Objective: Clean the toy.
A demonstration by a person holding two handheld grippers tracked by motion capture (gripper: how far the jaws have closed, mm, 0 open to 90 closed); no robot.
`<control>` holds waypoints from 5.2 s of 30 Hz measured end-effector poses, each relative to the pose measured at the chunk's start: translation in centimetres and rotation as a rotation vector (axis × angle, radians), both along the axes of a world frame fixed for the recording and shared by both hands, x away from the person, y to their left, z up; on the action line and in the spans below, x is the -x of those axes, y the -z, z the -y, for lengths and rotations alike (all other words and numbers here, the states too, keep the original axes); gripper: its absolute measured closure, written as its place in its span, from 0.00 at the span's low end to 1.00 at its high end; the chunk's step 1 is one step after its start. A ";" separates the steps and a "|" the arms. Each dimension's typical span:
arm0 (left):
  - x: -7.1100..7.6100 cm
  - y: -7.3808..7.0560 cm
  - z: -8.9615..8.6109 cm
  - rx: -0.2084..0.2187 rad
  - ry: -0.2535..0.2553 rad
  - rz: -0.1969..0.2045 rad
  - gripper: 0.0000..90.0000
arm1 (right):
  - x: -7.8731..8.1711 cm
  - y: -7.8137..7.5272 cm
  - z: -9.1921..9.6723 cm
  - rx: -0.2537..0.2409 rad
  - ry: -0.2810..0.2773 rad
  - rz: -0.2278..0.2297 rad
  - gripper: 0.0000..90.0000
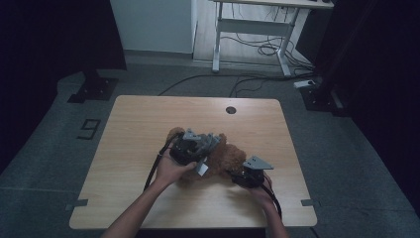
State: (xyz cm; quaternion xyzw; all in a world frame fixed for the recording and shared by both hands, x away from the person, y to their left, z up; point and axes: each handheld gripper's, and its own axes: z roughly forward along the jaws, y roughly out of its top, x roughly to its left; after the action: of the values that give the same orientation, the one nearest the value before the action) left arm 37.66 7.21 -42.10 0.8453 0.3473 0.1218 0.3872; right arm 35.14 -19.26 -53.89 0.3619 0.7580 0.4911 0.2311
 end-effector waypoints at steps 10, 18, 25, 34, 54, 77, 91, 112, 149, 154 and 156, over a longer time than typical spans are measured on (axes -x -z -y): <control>-2.1 0.5 -1.8 -0.103 -0.087 0.006 0.86 | 0.0 0.0 0.1 0.000 0.000 0.002 0.42; -0.8 1.1 -5.1 -0.138 -0.143 0.029 0.86 | 0.2 0.0 0.1 0.001 -0.004 0.000 0.42; 0.4 2.5 -8.7 -0.054 -0.174 0.001 0.86 | 0.2 0.0 -0.1 0.000 -0.003 0.002 0.42; -0.6 2.9 -13.1 -0.019 -0.308 -0.023 0.86 | 0.2 0.0 0.0 -0.006 -0.003 -0.004 0.42; -1.0 6.6 -8.8 0.262 -0.171 -0.168 0.88 | -0.1 0.3 0.4 -0.026 0.017 -0.019 0.43; 1.5 4.2 -13.2 0.149 -0.298 -0.027 0.87 | -0.1 0.2 0.2 -0.023 0.013 -0.013 0.43; -2.3 -0.6 -2.5 0.037 -0.152 0.029 0.87 | -0.2 0.0 0.1 -0.020 0.020 -0.019 0.42; 0.9 3.6 -4.7 0.089 -0.112 -0.010 0.88 | 0.3 -5.2 2.7 -0.248 -0.033 -0.065 0.17; 0.8 6.2 -1.6 0.142 -0.108 0.136 0.88 | -2.8 -1.0 1.7 -0.143 0.117 -0.159 0.49; -0.2 6.1 -1.3 0.158 -0.128 0.116 0.88 | -4.1 -0.8 1.9 -0.165 0.157 -0.132 0.49; 0.2 6.0 -1.7 0.154 -0.111 0.115 0.88 | -3.8 -0.7 2.0 -0.166 0.144 -0.121 0.48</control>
State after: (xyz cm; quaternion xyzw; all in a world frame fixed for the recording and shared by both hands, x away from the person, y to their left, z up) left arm 37.46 8.91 -48.14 0.7841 0.3793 0.1642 0.4631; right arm 38.93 -21.25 -53.15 0.4622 0.6993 0.5117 0.1886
